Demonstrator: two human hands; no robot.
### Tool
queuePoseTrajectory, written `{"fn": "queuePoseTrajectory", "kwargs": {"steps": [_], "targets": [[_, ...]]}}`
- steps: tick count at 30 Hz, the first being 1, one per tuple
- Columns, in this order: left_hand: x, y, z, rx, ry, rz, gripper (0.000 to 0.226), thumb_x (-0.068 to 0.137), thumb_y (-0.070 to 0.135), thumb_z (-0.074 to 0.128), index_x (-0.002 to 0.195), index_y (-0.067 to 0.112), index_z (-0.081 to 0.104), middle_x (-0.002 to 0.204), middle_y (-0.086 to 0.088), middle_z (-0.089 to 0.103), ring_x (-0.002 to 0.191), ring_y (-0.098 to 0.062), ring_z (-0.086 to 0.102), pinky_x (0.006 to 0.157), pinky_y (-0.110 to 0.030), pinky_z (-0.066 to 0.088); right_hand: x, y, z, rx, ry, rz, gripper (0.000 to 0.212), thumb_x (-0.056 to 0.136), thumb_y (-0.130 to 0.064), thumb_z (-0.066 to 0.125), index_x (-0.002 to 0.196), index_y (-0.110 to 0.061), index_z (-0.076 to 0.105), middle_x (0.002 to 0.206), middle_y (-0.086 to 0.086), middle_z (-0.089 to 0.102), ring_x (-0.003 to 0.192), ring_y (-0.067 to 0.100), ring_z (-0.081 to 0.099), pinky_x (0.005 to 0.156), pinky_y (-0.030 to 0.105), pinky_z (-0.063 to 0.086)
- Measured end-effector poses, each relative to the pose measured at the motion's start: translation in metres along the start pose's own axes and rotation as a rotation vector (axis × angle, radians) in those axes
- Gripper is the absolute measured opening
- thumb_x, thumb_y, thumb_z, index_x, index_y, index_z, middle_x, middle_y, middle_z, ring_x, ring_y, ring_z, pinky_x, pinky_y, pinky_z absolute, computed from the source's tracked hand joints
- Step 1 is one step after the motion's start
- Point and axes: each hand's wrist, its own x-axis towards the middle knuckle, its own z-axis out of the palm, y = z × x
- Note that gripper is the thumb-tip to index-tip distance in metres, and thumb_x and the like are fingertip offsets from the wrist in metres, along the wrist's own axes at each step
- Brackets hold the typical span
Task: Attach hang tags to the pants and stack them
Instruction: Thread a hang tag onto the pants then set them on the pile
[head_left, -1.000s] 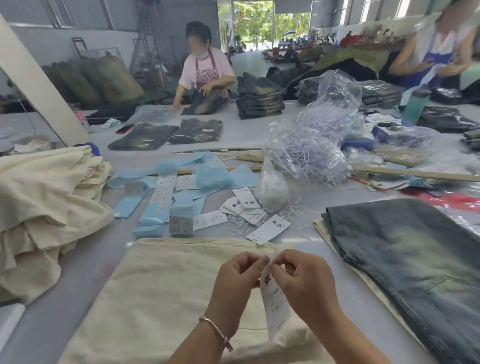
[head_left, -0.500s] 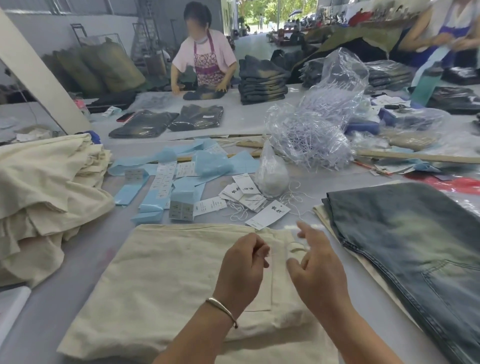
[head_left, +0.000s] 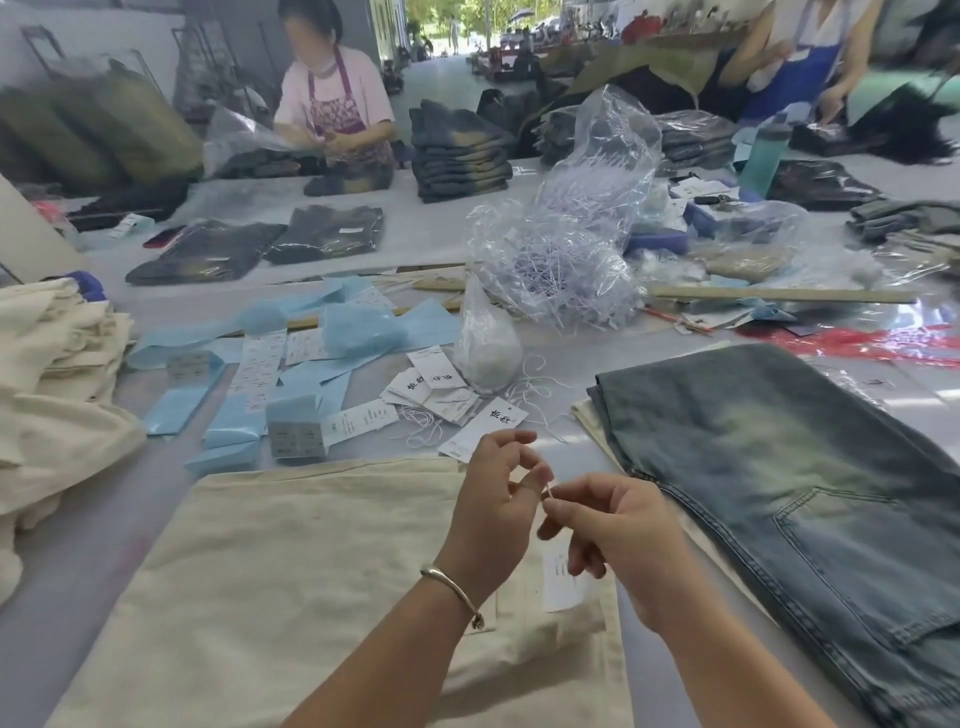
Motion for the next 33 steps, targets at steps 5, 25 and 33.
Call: {"fn": "queuePoseTrajectory", "kwargs": {"steps": [5, 25, 33], "targets": [[0.021, -0.014, 0.020, -0.066, -0.118, -0.058, 0.026, 0.096, 0.011, 0.056, 0.076, 0.026, 0.062, 0.117, 0.013, 0.055, 0.103, 0.012, 0.051, 0.082, -0.008, 0.039, 0.011, -0.001, -0.027, -0.272, 0.297, -0.126, 0.013, 0.080, -0.011, 0.075, 0.069, -0.015, 0.074, 0.054, 0.003, 0.062, 0.048, 0.008, 0.050, 0.049, 0.021, 0.042], [0.064, -0.115, 0.036, 0.850, -0.339, -0.075, 0.020, 0.094, 0.030, 0.052, 0.095, 0.017, 0.067, 0.102, 0.000, 0.063, 0.103, -0.018, 0.052, 0.085, -0.034, 0.042, 0.088, 0.084, -0.013, -0.891, 0.261, -0.115, 0.012, 0.087, -0.036, 0.066, 0.092, -0.030, 0.075, 0.081, -0.007, 0.040, 0.075, 0.007, 0.045, 0.064, 0.021, 0.027], [0.081, -0.119, 0.031, 0.444, -0.283, -0.461, 0.024, 0.089, 0.016, 0.063, 0.068, 0.025, 0.056, 0.072, 0.013, 0.058, 0.078, -0.011, 0.056, 0.071, -0.021, 0.041, 0.111, 0.103, 0.006, -1.015, 0.303, 0.018, 0.026, 0.091, -0.033, 0.050, 0.086, -0.022, 0.073, 0.093, -0.002, 0.052, 0.086, 0.018, 0.056, 0.061, 0.030, 0.036]]}}
